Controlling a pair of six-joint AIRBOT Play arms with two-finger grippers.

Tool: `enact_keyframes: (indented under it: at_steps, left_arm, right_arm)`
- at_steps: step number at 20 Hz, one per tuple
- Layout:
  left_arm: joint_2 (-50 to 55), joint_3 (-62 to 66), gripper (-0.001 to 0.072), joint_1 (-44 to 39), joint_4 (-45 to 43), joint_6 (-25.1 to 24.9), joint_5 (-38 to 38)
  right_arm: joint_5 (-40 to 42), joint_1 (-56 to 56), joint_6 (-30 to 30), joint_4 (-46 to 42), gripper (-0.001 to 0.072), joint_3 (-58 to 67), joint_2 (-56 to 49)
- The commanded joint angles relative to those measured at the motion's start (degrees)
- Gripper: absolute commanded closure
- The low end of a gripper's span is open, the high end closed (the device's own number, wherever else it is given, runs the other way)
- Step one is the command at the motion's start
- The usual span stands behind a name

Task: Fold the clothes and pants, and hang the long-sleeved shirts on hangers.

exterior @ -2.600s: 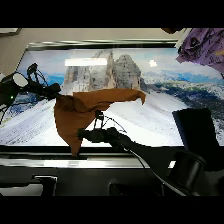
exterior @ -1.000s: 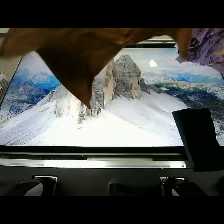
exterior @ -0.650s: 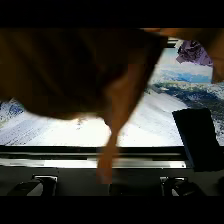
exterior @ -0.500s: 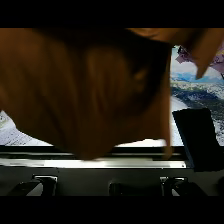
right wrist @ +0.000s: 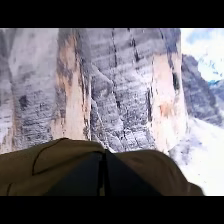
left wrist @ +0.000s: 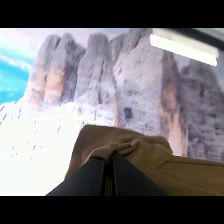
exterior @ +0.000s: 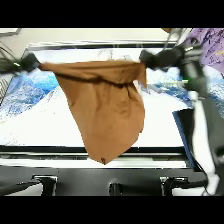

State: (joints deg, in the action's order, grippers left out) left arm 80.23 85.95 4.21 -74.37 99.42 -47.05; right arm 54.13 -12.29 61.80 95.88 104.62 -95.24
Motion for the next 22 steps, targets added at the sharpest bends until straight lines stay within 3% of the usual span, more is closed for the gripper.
enact_keyframes:
  at_steps: [1,5,7,9,11,15,18,22]
  left_arm:
    - [11.4,-2.5,0.0692,0.0,2.0,0.1,1.9]
    - [15.3,-2.5,0.0692,0.0,4.1,0.0,1.9]
    - [15.2,-2.3,0.0692,0.0,4.2,0.0,1.7]
    - [15.2,-1.6,0.0691,0.0,4.3,0.0,0.7]
    - [15.2,-0.8,0.0692,0.0,4.3,0.0,-0.7]
    - [15.1,0.1,0.0692,0.0,4.3,0.0,-3.1]
    - [15.0,0.1,0.0691,0.0,4.3,0.0,-4.6]
    - [15.1,0.1,0.0691,0.0,4.3,0.0,-4.9]
  right_arm:
    - [-4.7,0.0,-3.0,11.4,0.0680,0.1,-13.1]
    - [-3.2,0.2,-3.1,16.9,0.0534,0.1,-15.9]
    - [0.1,1.8,-2.5,18.1,0.0334,0.1,-14.0]
    - [5.7,5.6,3.4,19.6,0.0327,0.1,-10.3]
    - [13.5,10.4,10.6,18.1,0.0256,0.0,-6.1]
    - [27.1,18.9,19.1,15.1,0.0233,-5.3,-1.9]
    - [24.1,19.6,22.4,19.5,0.0217,-19.2,0.8]
    - [12.3,14.8,25.3,29.2,0.0218,-33.9,1.3]
